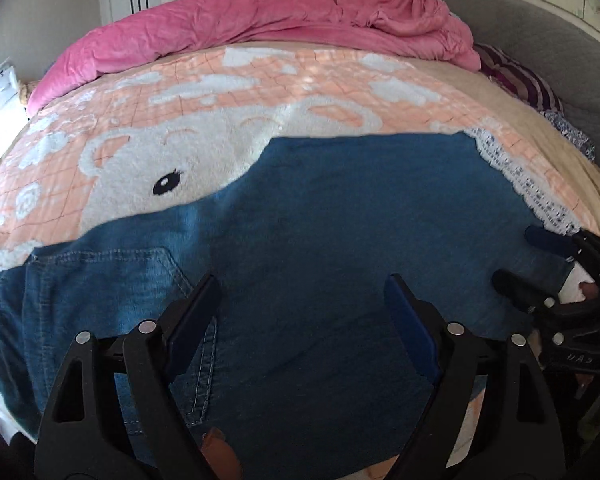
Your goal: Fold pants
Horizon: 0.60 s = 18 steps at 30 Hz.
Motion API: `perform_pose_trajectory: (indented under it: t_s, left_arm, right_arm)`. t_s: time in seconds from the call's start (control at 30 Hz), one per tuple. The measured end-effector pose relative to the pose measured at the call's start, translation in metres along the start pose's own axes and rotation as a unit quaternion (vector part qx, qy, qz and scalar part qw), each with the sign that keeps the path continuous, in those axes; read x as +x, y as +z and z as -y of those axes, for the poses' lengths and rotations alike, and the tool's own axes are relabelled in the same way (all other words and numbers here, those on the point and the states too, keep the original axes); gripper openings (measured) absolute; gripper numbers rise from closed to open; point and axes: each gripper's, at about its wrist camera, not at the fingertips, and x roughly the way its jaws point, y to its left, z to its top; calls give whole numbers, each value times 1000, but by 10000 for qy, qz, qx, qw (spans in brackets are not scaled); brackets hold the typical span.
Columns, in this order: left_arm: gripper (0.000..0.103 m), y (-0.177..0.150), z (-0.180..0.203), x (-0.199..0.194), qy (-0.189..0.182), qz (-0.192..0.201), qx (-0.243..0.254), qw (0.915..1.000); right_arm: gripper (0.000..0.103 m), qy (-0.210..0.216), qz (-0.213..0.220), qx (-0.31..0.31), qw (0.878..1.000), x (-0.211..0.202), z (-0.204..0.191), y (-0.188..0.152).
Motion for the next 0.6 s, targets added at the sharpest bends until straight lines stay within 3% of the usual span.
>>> perform_pose_trajectory:
  t_s: [0.13,0.43,0.6]
  left_arm:
    - [77,-12,-11,3,-265,92,-49,9996]
    - [77,-17,-15,-4,-348,180,19,9992]
    - [77,-20,-13,-21,-254,238,10,9994]
  right_arm:
    - [81,-37,74,218,9997,-2,20,-5]
    - [80,153,237,496,9984,-13,35,-11]
    - [81,141,571,640,9962,-25,34,-12]
